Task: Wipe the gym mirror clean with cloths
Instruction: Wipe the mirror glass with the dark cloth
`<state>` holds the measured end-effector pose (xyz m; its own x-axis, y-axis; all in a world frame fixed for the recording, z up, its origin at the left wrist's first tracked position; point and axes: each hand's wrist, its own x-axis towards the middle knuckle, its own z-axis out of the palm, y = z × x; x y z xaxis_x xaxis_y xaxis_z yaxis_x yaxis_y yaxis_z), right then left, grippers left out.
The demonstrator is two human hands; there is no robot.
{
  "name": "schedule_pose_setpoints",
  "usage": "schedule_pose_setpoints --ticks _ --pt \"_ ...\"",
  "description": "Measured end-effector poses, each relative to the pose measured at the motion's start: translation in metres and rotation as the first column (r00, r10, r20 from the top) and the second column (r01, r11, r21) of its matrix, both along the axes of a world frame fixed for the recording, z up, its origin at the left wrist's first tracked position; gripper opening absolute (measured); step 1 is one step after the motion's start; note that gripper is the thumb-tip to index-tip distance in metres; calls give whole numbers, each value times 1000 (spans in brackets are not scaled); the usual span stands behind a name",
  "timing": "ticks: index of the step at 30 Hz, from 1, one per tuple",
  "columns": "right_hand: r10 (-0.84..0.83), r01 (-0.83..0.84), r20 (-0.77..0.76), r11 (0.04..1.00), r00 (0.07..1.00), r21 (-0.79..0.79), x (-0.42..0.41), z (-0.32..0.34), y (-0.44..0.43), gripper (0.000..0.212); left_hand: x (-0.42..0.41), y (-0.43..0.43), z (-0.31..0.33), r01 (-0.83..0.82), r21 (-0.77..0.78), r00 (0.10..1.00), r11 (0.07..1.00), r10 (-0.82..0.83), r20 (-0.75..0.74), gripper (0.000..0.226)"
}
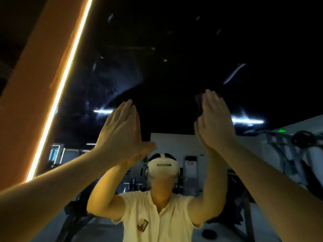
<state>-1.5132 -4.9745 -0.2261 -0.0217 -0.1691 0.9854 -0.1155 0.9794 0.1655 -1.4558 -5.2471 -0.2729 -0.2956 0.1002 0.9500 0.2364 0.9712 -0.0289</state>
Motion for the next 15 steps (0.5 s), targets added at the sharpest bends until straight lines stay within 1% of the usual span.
schedule_pose_setpoints --ticks 2,3,5,7,8,9,10,11,12,13,14,15 --pt "-8 4 -25 984 1000 -176 -4 -11 46 66 -14 16 -6 -2 -53 1000 999 4 20 143" --pt "-9 0 -33 960 999 -280 -6 -15 67 68 -20 21 -8 -6 -72 1000 997 8 27 145" --pt "-9 -2 -21 881 1000 -473 -6 -20 94 71 -30 26 -12 -12 -86 999 996 15 32 146" --pt "12 -20 -17 810 1000 -586 -3 -24 89 73 -34 26 -14 -18 -92 1000 996 20 22 145" --pt "26 -41 -34 807 999 -589 -1 -29 73 72 -34 25 -14 -17 -96 1000 995 20 20 145" --pt "48 -80 -74 831 996 -550 1 -37 51 69 -34 25 -14 -19 -99 1000 995 21 22 144" --pt "80 -121 -106 877 991 -466 3 -48 25 65 -34 23 -14 -27 -105 999 994 30 24 145" --pt "92 -118 -91 933 992 -341 3 -61 -2 64 -34 23 -13 -36 -112 999 993 39 22 144" --pt "47 -52 -37 985 998 -165 2 -74 -26 70 -34 23 -14 -41 -116 999 992 43 18 144" --pt "-35 35 5 999 999 38 1 -86 -43 75 -35 23 -14 -39 -118 999 992 41 14 144" --pt "-76 73 4 974 997 214 -3 -94 -51 76 -35 22 -14 -31 -113 999 993 32 9 145" --pt "-83 83 -16 944 996 320 -7 -95 -46 76 -36 22 -15 -23 -108 1000 994 24 4 145"
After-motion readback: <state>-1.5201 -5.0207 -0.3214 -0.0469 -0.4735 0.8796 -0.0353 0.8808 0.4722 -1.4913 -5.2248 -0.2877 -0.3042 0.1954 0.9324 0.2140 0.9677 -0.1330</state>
